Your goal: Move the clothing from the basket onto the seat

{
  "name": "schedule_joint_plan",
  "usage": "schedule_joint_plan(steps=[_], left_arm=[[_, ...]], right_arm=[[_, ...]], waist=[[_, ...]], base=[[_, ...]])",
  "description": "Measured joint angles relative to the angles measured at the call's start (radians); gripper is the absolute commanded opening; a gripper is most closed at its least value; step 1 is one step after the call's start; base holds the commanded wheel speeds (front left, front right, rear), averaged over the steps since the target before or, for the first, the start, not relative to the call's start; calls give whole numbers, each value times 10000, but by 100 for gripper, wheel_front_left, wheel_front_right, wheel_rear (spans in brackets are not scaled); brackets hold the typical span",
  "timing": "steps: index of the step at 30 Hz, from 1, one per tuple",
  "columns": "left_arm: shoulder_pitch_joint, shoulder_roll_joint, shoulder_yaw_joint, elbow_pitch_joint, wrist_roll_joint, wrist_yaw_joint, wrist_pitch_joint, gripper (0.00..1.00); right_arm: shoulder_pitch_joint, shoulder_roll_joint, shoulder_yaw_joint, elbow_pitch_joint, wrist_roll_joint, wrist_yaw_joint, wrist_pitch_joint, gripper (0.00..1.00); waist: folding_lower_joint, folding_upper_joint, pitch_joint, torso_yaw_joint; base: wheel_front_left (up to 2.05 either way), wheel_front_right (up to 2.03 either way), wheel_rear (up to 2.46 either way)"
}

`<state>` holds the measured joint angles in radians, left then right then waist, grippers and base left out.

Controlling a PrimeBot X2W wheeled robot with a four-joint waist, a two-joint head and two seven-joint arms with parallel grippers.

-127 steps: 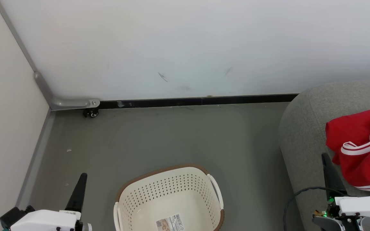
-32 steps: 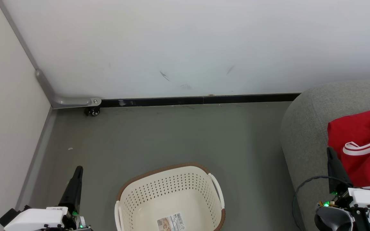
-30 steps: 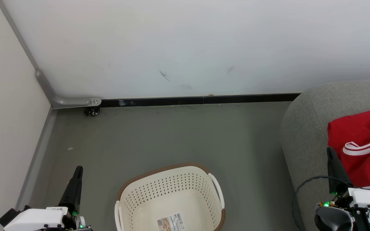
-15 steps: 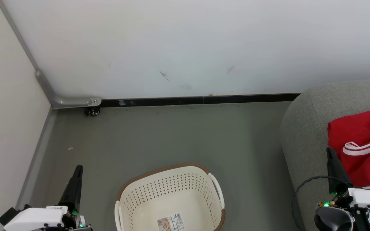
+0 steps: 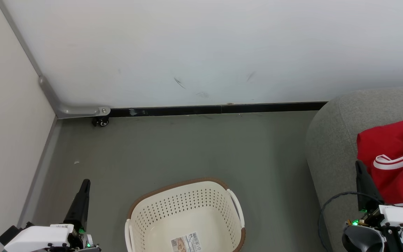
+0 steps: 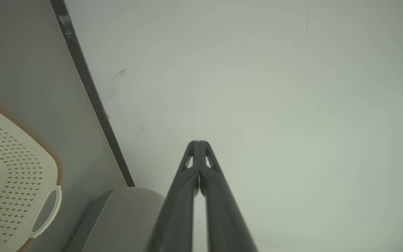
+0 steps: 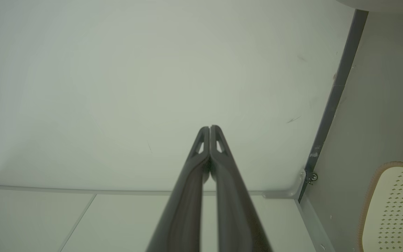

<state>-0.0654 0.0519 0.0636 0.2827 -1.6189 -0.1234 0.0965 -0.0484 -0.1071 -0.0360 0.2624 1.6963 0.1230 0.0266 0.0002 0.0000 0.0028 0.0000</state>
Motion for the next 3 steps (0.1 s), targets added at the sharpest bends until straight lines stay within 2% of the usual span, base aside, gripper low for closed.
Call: schedule_joint_plan(steps=[3], left_arm=[[0, 0, 2, 0, 0, 0, 0, 0]], right_arm=[[0, 4, -10, 0, 0, 0, 0, 0]], waist=[[0, 0, 0, 0]], base=[[0, 0, 0]])
